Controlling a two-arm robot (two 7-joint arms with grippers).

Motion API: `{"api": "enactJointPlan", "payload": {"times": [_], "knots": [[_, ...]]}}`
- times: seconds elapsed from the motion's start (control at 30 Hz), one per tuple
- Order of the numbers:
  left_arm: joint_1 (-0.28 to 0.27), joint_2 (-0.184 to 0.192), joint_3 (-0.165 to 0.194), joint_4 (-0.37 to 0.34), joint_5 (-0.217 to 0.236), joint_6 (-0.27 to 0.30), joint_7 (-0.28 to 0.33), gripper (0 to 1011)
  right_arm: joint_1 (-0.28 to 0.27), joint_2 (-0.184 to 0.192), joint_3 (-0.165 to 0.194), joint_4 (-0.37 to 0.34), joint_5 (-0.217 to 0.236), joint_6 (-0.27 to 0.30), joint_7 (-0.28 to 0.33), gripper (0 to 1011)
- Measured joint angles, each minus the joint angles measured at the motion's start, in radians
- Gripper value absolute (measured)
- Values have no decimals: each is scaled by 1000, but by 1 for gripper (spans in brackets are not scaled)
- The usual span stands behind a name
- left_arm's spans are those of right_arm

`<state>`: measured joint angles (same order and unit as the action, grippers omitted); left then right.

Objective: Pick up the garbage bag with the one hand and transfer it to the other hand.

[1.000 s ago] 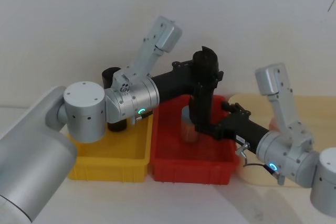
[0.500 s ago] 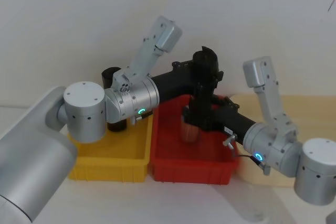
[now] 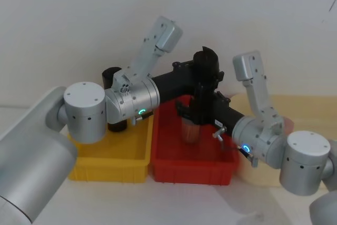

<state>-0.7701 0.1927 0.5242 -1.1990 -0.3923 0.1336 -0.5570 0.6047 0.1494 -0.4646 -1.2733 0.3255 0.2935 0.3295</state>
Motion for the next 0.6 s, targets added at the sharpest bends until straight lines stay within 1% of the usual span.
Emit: {"api": "enactJointPlan", "payload": {"times": [0.13,0.17,0.23,0.3,0.37,0.4,0.43,0.6], "knots": [[0,0,0,0,0,0,0,486,10,-11,-2,22,-4,-8,-6,907],[0,0,0,0,0,0,0,486,13,-13,-3,27,-6,-10,-7,907],[0,0,0,0,0,0,0,486,16,-16,-3,33,-7,-12,-8,820],[0,0,0,0,0,0,0,486,19,-19,-4,38,-8,-14,-10,803],[0,0,0,0,0,0,0,486,22,-22,-4,46,-10,-16,-12,711],[0,0,0,0,0,0,0,486,24,-24,-4,50,-11,-18,-13,711],[0,0,0,0,0,0,0,486,25,-24,-5,52,-11,-18,-13,658],[0,0,0,0,0,0,1,486,29,-28,-5,60,-12,-21,-15,517]]}}
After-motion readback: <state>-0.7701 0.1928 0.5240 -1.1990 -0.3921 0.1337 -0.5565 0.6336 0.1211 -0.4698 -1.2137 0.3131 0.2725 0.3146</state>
